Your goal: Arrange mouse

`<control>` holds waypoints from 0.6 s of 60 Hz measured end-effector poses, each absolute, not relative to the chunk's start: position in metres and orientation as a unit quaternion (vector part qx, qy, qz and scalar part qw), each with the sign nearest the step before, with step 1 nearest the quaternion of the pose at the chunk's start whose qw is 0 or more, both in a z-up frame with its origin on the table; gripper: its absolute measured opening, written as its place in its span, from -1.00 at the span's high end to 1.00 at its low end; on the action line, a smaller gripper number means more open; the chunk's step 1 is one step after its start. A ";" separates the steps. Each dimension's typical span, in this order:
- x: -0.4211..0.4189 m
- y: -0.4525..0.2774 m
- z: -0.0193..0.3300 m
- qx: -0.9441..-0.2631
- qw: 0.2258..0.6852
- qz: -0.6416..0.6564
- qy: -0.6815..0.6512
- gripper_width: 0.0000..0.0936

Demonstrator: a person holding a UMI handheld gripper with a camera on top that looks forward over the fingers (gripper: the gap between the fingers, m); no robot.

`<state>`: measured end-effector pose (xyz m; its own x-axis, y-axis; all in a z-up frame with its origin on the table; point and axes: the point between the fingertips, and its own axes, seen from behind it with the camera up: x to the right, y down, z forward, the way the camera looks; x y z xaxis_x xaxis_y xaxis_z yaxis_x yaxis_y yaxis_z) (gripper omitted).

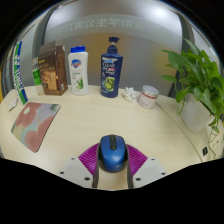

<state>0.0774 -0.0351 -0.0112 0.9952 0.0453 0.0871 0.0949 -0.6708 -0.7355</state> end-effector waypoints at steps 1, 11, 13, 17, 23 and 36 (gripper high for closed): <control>0.079 -0.036 -0.011 -0.914 0.402 -0.036 -0.036 0.18; 0.088 -0.029 0.037 -0.903 0.423 -0.067 0.031 0.18; 0.087 -0.024 0.061 -0.894 0.440 -0.071 0.049 0.18; 0.072 -0.013 0.117 -0.873 0.476 -0.065 0.082 0.18; 0.023 0.004 0.199 -0.839 0.533 -0.058 0.088 0.18; -0.168 0.028 0.149 -0.860 0.510 0.001 0.012 0.19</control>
<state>-0.1680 0.0278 0.1493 0.9997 -0.0199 -0.0148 -0.0226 -0.4792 -0.8774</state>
